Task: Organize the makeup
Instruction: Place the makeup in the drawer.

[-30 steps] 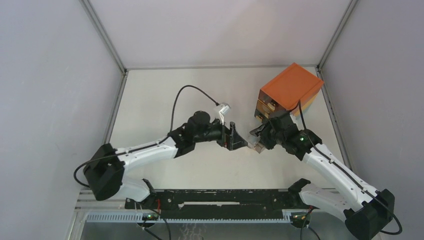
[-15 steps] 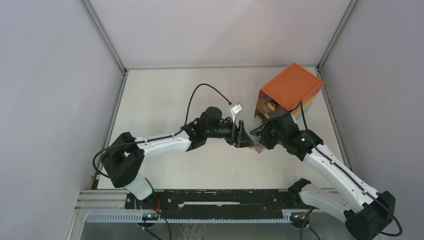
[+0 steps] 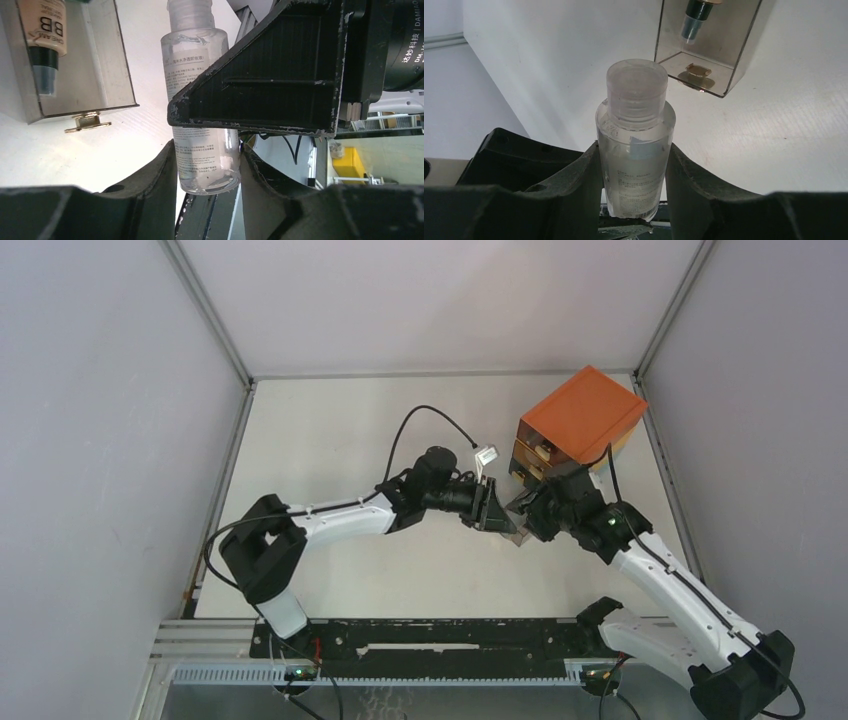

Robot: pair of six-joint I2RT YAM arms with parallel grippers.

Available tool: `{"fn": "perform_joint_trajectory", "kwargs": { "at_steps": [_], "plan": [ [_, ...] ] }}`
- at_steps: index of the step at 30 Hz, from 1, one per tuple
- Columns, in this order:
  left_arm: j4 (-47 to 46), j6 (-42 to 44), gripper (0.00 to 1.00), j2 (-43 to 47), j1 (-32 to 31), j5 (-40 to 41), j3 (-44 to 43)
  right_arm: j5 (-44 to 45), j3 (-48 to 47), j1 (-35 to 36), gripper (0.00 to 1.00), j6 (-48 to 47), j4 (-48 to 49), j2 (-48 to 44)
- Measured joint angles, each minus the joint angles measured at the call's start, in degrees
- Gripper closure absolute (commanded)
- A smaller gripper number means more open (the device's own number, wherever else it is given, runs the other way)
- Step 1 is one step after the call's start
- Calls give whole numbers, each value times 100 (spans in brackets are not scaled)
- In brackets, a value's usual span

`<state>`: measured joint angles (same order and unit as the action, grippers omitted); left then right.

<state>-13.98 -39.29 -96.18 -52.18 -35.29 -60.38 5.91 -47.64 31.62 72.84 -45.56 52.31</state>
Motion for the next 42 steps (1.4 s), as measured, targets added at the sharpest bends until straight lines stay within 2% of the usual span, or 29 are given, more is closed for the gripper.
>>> {"fn": "perform_joint_trajectory", "kwargs": {
  "at_steps": [2,3,5,8,18,27,41,42],
  "plan": [
    [74,-26,100,-59,-4,-17,-98,2,0,-61,50,24,-116,-63],
    [114,-35,100,-74,-17,-22,-140,4,-2,-83,40,42,-170,-103],
    [151,-46,100,-85,-46,-37,-186,50,-22,-131,31,74,-317,-221],
    [363,-81,100,-92,-35,57,-208,140,-63,-181,23,39,-570,-540],
    [1029,-125,100,-529,13,393,-603,828,-553,-262,21,-299,-1220,-1384],
    [1609,-221,100,-1287,13,944,-1635,1611,-1029,-468,22,-649,-1351,-1871],
    [2317,-282,100,-1989,-7,1095,-2446,1657,-1029,-557,23,-807,-1537,-1873],
    [2334,-286,94,-2020,-11,1099,-2481,1657,-1029,-566,23,-807,-1543,-1873]
  ]
}}
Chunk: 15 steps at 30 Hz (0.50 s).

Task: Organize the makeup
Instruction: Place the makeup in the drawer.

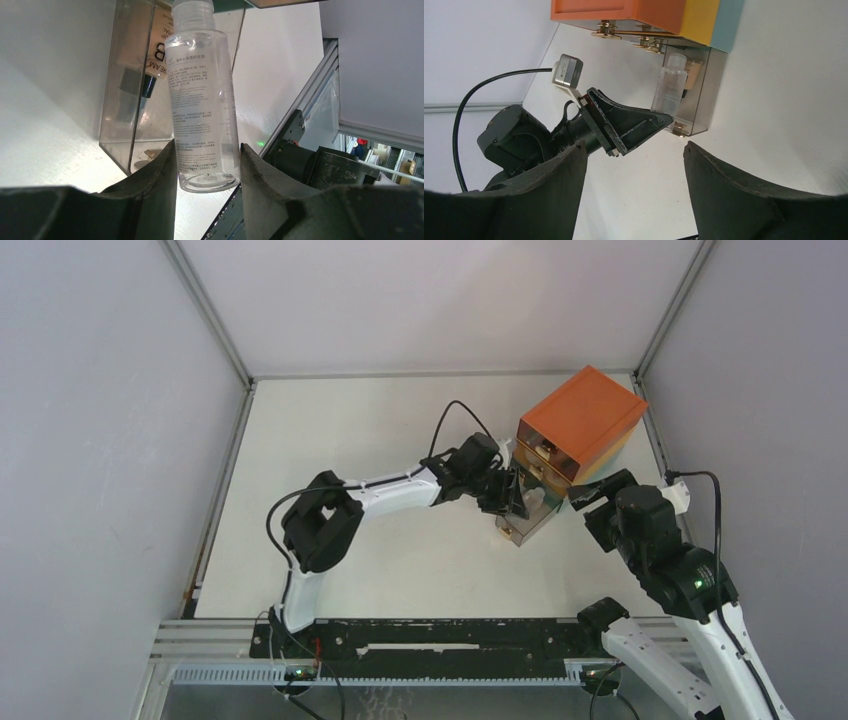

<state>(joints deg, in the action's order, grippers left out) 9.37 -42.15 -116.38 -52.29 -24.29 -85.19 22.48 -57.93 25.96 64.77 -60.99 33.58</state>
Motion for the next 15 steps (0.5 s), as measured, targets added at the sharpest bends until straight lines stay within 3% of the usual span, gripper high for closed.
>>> {"fn": "perform_joint_trajectory", "kwargs": {
  "at_steps": [1,3,9,12,15],
  "plan": [
    [44,-2,75,-37,-11,13,-57,-2,0,-2,23,-2,-13,0],
    [107,-2,46,-81,-24,31,-151,-4,2,-4,23,-13,-15,0],
    [256,20,12,-118,-37,90,-380,-4,2,-7,23,-48,-17,0],
    [378,72,11,-79,-39,153,-372,-4,2,-9,23,-85,-20,0],
    [516,114,16,127,-42,210,-297,-7,9,-11,27,-146,-17,0]
  ]
}}
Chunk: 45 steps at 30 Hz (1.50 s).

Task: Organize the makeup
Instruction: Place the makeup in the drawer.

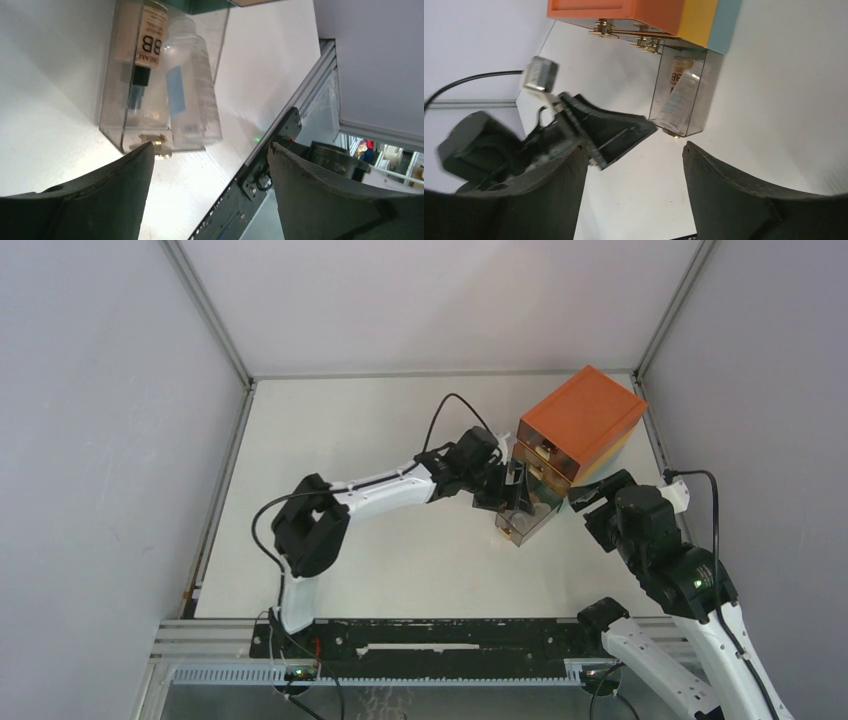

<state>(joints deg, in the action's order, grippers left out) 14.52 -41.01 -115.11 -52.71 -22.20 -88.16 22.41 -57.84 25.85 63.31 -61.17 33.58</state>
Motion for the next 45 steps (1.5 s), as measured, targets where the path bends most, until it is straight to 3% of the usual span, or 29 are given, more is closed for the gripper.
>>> {"fn": "perform_joint_trajectory", "kwargs": {
  "at_steps": [1,5,9,12,16,20,26,36,41,45],
  "plan": [
    [28,13,20,131,-2,20,59,0,7,0,33,-24,0,0],
    [157,127,35,844,-4,155,306,-149,175,-2,73,-363,212,0],
    [85,203,35,1681,61,284,619,-643,612,-20,88,-787,601,203],
    [-2,203,34,2317,245,372,1130,-1165,898,28,90,-1084,940,802],
    [-4,203,33,3040,756,640,1867,-1394,1121,601,90,-1421,1397,1845],
    [20,188,33,3580,1274,1012,2476,-1290,1137,1126,91,-1694,1720,2758],
    [31,175,33,3993,1604,1250,2924,-815,1132,1062,94,-1980,1882,3480],
    [17,136,33,4022,1615,1281,2966,74,1038,269,98,-2201,1781,3657],
    [11,140,33,3974,1615,1233,2966,-61,951,387,94,-2347,1773,3512],
    [4,177,32,3869,1615,1163,2966,-107,737,577,91,-2455,1788,2859]
  ]
}}
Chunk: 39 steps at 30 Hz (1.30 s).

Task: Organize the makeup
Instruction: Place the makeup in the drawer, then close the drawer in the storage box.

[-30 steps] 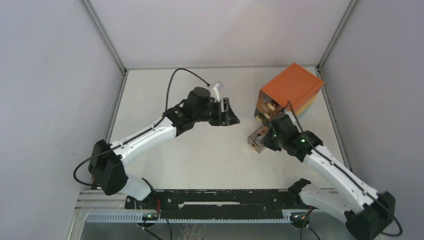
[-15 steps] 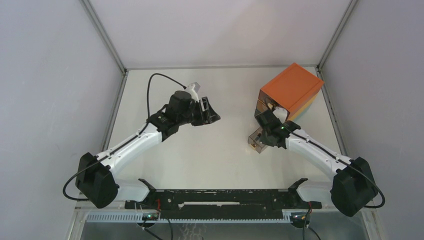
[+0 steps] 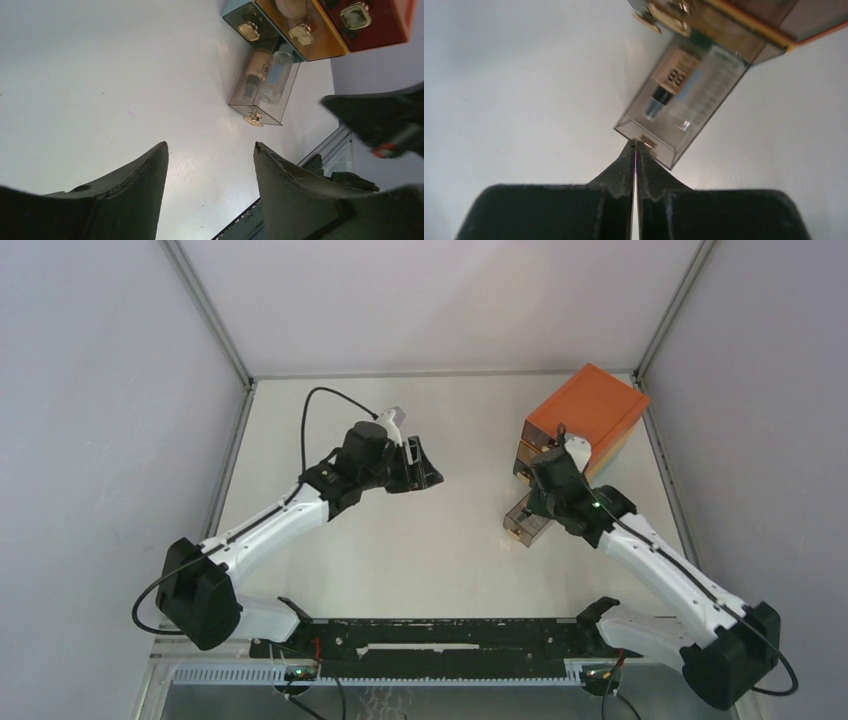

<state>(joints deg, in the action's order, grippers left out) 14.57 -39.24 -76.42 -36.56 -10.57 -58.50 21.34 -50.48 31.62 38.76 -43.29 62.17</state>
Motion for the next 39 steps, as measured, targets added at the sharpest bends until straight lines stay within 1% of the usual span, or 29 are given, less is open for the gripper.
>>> {"fn": "perform_joint_trajectory", "kwargs": {
  "at_steps": [1,3,4,6,8,11,13,15,16,20,24,29,34,36,39],
  "plan": [
    [-4,31,32,-31,-4,-15,-2,-4,-98,22,89,-39,-2,-190],
    [-20,120,32,-138,-28,-37,-15,20,-341,-4,82,-140,-2,-492],
    [-20,186,32,-216,-70,-63,-20,52,-466,-74,79,-199,2,-592],
    [-22,363,34,-448,-232,-232,-74,107,-743,-352,76,-332,7,-697],
    [24,608,37,-850,-511,-597,-286,63,-1071,-883,76,-501,22,-656],
    [101,938,38,-1600,-1001,-1150,-734,-92,-1453,-1672,75,-636,70,-426],
    [83,1082,43,-2087,-1290,-1460,-986,-299,-1611,-2210,75,-658,129,-216],
    [20,1099,50,-2420,-1482,-1703,-1084,-520,-1657,-2586,75,-649,208,-48],
    [2,1082,53,-2583,-1532,-1827,-1137,-669,-1659,-2804,75,-636,278,57],
    [-55,988,57,-3373,-1519,-2177,-1665,-1165,-1731,-3346,79,-579,415,546],
    [-68,846,60,-3956,-1493,-2293,-2135,-1534,-1993,-3501,81,-481,573,1054],
    [-136,553,61,-4286,-1478,-2262,-2612,-1738,-2004,-3501,81,-433,654,1110],
    [-636,-79,61,-4465,-1453,-2105,-2953,-1738,-1891,-3501,82,-433,673,997],
    [-850,-247,62,-4601,-1451,-1945,-3154,-1735,-1829,-3501,82,-435,678,925],
    [-1292,-387,60,-4765,-1440,-1679,-3322,-1735,-1768,-3501,82,-437,649,833]
  ]
}}
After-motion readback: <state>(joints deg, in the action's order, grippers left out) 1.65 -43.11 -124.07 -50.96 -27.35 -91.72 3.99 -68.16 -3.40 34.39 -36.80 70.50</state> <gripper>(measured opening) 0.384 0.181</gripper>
